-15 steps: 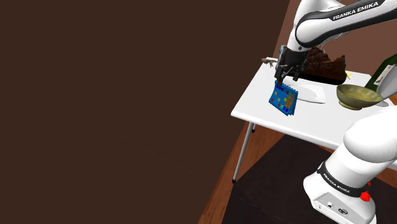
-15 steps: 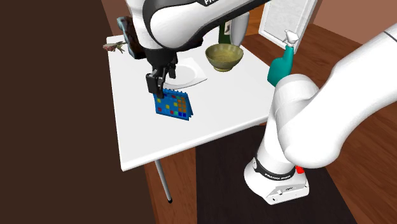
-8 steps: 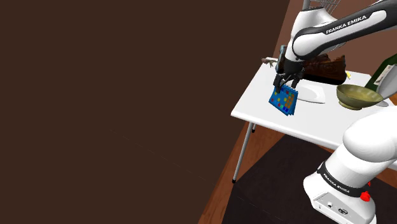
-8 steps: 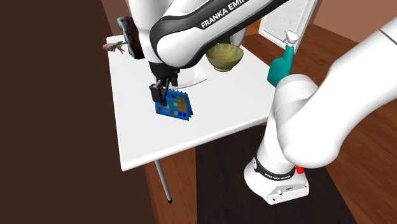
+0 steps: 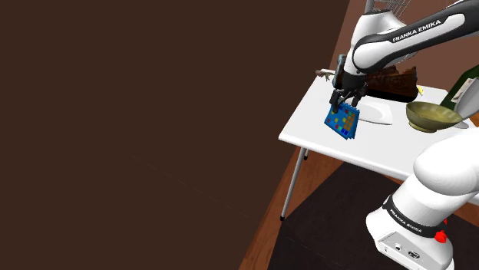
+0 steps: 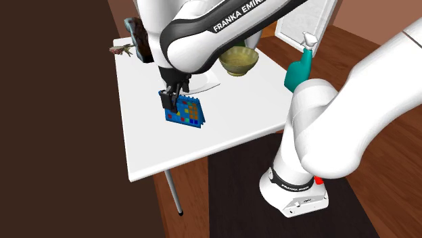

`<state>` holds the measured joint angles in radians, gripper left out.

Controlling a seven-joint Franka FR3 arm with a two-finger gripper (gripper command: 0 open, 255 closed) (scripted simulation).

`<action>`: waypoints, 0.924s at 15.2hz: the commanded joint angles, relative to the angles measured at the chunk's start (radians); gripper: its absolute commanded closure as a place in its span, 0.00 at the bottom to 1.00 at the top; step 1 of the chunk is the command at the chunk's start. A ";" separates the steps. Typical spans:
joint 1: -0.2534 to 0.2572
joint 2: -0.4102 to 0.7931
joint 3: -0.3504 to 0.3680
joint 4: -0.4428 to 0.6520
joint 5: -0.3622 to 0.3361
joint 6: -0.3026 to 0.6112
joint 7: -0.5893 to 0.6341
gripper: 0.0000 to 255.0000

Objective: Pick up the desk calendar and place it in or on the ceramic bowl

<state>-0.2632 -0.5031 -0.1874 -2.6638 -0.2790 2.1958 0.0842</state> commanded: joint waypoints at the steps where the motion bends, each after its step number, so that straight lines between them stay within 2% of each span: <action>1: 0.000 0.000 0.000 0.000 0.000 0.000 0.000 1.00; 10: 0.000 0.000 0.000 0.000 0.000 0.000 0.000 1.00; 14: 0.003 -0.028 0.005 0.035 0.009 -0.063 -0.009 1.00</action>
<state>-0.2603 -0.5269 -0.1826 -2.6409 -0.2723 2.1491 0.0792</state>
